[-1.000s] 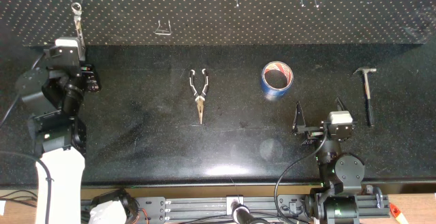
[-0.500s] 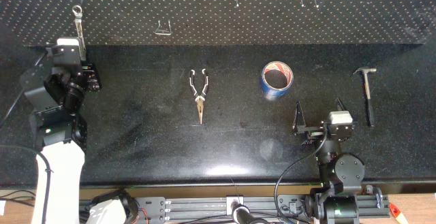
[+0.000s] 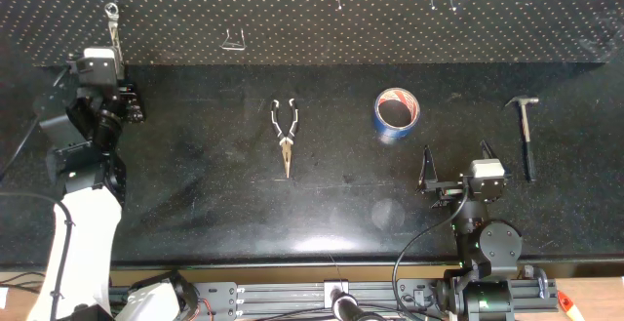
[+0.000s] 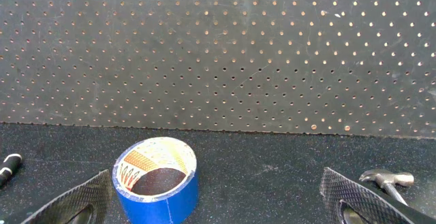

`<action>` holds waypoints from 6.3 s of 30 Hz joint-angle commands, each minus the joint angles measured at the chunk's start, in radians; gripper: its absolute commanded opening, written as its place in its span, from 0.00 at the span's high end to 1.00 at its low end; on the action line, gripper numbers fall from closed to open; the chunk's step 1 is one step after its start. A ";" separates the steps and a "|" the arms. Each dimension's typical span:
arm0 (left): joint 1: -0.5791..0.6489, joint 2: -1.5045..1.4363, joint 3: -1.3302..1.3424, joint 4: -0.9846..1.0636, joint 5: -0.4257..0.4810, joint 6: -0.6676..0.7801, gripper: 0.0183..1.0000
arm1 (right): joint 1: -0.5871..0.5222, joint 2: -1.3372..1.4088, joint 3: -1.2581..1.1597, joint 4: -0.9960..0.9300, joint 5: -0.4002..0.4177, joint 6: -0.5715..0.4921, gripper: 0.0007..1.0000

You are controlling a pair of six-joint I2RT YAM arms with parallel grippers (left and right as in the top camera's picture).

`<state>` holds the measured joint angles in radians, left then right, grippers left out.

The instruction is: Place Tools Onto Pegboard

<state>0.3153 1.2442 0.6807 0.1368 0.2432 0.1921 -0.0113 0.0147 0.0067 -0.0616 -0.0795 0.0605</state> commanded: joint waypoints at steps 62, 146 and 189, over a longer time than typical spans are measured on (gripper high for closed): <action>-0.924 0.340 0.267 -0.624 -0.449 -0.895 0.00 | -0.005 -0.004 -0.003 -0.005 0.002 -0.017 0.00; -0.839 0.654 0.488 -0.679 -0.381 -0.790 0.27 | -0.005 -0.004 -0.003 -0.005 0.002 -0.017 0.00; -0.839 0.444 0.488 -0.762 -0.367 -0.790 0.99 | -0.005 -0.004 -0.003 -0.005 0.002 -0.017 0.00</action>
<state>-0.5262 1.8366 1.1564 -0.5850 -0.1295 -0.5922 -0.0113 0.0154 0.0067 -0.0616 -0.0792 0.0605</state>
